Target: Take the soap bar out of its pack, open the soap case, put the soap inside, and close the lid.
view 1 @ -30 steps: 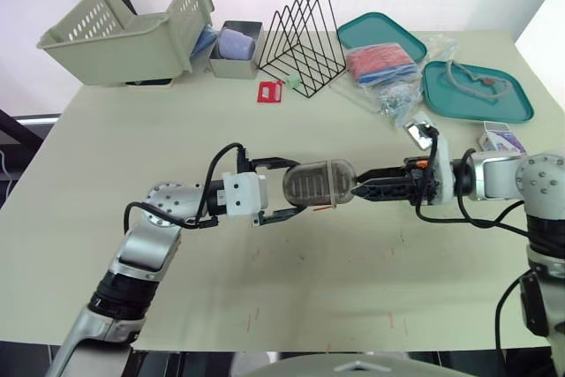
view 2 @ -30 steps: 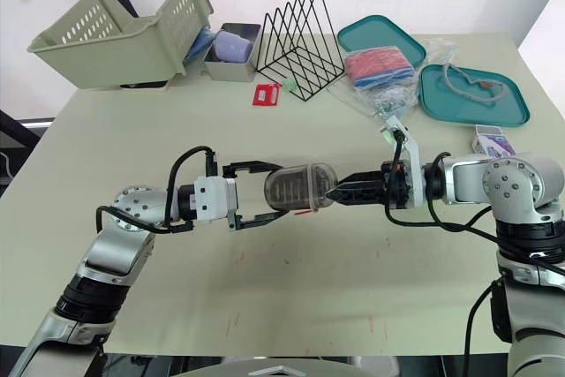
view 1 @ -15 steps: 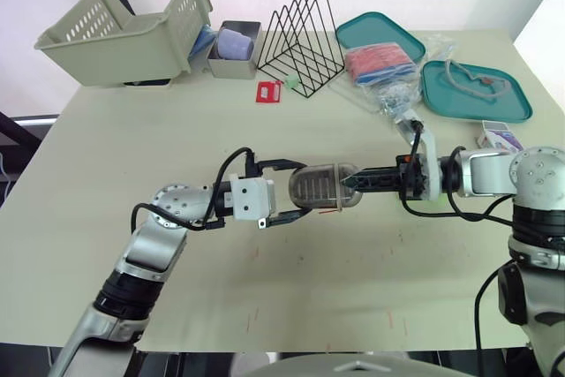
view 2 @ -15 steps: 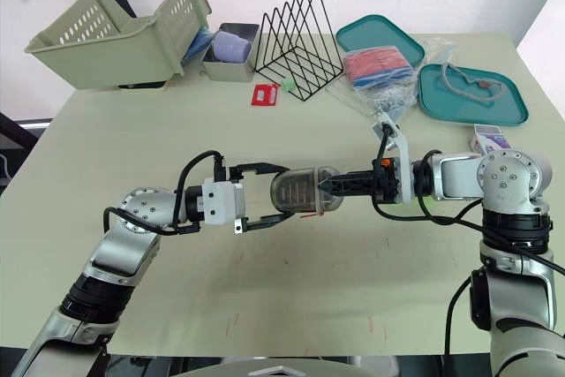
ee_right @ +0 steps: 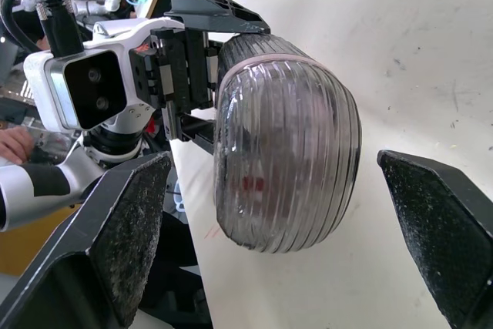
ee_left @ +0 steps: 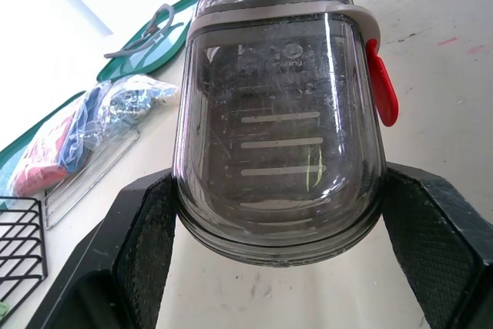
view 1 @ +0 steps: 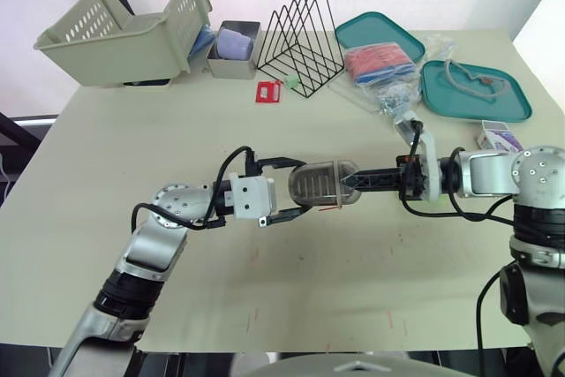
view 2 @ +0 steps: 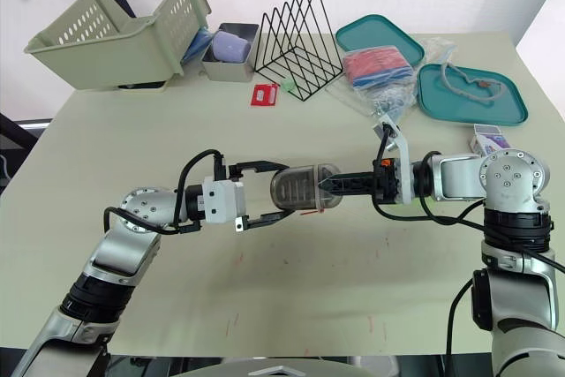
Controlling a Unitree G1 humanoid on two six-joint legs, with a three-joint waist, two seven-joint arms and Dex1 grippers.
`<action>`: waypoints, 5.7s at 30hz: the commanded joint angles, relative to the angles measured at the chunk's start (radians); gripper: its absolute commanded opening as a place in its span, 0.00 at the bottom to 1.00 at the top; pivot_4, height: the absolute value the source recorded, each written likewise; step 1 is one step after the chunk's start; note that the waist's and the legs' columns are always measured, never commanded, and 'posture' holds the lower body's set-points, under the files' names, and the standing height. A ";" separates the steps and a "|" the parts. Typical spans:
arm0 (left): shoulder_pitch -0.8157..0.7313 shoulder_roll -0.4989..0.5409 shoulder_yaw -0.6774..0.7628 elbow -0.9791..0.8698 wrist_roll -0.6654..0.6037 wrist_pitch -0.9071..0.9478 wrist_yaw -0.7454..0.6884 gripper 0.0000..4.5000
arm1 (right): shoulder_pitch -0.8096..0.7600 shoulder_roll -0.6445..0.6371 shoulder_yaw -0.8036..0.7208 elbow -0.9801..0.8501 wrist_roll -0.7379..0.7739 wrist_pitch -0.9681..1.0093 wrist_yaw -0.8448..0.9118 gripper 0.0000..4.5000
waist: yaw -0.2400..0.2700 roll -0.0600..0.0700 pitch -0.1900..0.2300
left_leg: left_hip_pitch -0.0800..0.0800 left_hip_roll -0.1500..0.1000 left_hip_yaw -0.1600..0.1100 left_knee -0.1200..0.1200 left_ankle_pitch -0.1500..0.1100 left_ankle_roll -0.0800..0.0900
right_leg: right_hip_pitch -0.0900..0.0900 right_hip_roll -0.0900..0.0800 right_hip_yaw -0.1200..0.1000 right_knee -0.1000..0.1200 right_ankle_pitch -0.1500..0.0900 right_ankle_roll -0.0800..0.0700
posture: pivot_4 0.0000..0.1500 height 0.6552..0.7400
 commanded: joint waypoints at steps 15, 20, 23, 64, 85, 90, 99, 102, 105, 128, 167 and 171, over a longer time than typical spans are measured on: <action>0.000 0.000 0.009 -0.060 -0.006 0.012 0.019 0.76 | 0.019 0.019 -0.035 0.000 0.061 0.003 0.037 0.44 | 0.000 0.000 0.000 | 0.000 0.000 0.000 0.000 0.000 0.000 | 0.000 0.000 0.000 0.000 0.000 0.000 | 1.00 1.00; 0.012 0.012 0.022 -0.053 -0.009 0.014 0.017 0.76 | 0.044 0.023 -0.059 0.012 0.078 -0.027 0.100 0.44 | 0.000 0.000 0.000 | 0.000 0.000 0.000 0.000 0.000 0.000 | 0.000 0.000 0.000 0.000 0.000 0.000 | 1.00 1.00; 0.015 0.016 0.024 -0.052 -0.010 0.014 0.018 0.76 | 0.050 0.019 -0.059 0.014 0.073 -0.036 0.126 0.44 | 0.000 0.000 0.000 | 0.000 0.000 0.000 0.000 0.000 0.000 | 0.000 0.000 0.000 0.000 0.000 0.000 | 1.00 1.00; 0.032 0.027 0.006 -0.019 -0.022 0.040 0.011 0.76 | -0.103 -0.416 0.113 0.558 -0.671 -0.444 0.297 0.44 | -0.001 0.000 0.001 | -0.001 0.000 0.004 -0.001 0.000 0.000 | -0.003 0.000 0.004 -0.001 0.000 0.000 | 1.00 1.00; 0.021 0.029 0.004 0.008 -0.007 0.037 0.014 0.76 | -0.044 -0.367 0.021 0.375 -0.689 -0.608 0.444 0.99 | 0.000 0.000 0.001 | -0.001 0.000 0.004 -0.001 0.000 0.000 | -0.003 0.000 0.004 -0.001 0.000 0.000 | 1.00 1.00; -0.003 0.019 -0.004 0.027 -0.020 0.059 0.002 0.76 | 0.228 -0.384 -0.038 0.173 -0.690 -1.021 0.736 0.99 | 0.015 -0.001 0.000 | -0.002 0.000 0.002 -0.001 0.000 0.000 | -0.003 0.000 0.001 -0.001 0.000 0.000 | 1.00 1.00; -0.053 0.006 -0.016 0.047 -0.051 0.125 -0.039 0.76 | 0.660 -0.198 -0.155 0.117 -0.669 -1.694 1.070 0.99 | 0.020 -0.001 0.001 | 0.002 0.000 0.001 0.000 0.000 0.000 | 0.002 0.000 0.000 0.000 0.000 0.000 | 1.00 1.00; -0.067 0.004 -0.020 0.057 -0.048 0.135 -0.049 0.76 | 0.713 -0.162 -0.149 0.089 -0.633 -1.737 1.103 0.99 | 0.011 -0.001 0.001 | 0.003 0.000 0.001 0.000 0.000 0.000 | 0.002 0.000 0.001 0.000 0.000 0.000 | 1.00 1.00; -0.078 0.007 -0.028 0.062 -0.053 0.163 -0.068 0.76 | 0.751 -0.159 -0.132 0.056 -0.593 -1.756 1.120 0.99 | 0.010 -0.001 0.001 | 0.003 0.000 0.001 0.000 0.000 0.000 | 0.002 0.000 0.001 0.000 0.000 0.000 | 1.00 1.00; -0.367 0.071 -0.256 -0.005 0.111 0.573 -0.209 0.76 | 0.744 -0.140 -0.110 0.087 -0.585 -1.740 1.105 0.99 | 0.015 -0.001 0.001 | 0.003 0.000 0.000 0.001 0.000 0.000 | 0.003 0.001 0.001 0.000 0.000 0.000 | 1.00 1.00; -0.743 -0.044 -0.494 0.131 0.264 0.830 -0.299 0.76 | 0.755 -0.078 -0.104 0.081 -0.582 -1.682 0.968 0.99 | 0.024 -0.001 0.001 | 0.002 -0.001 0.000 0.002 0.000 0.000 | 0.003 0.001 0.001 0.000 0.000 0.000 | 1.00 1.00; -0.746 -0.048 -0.504 0.155 0.288 0.800 -0.293 0.76 | 0.765 -0.079 -0.108 0.067 -0.579 -1.666 0.948 0.99 | 0.025 -0.001 0.001 | 0.002 -0.001 0.000 0.002 0.000 0.000 | 0.003 0.001 0.001 0.000 0.000 0.000 | 1.00 1.00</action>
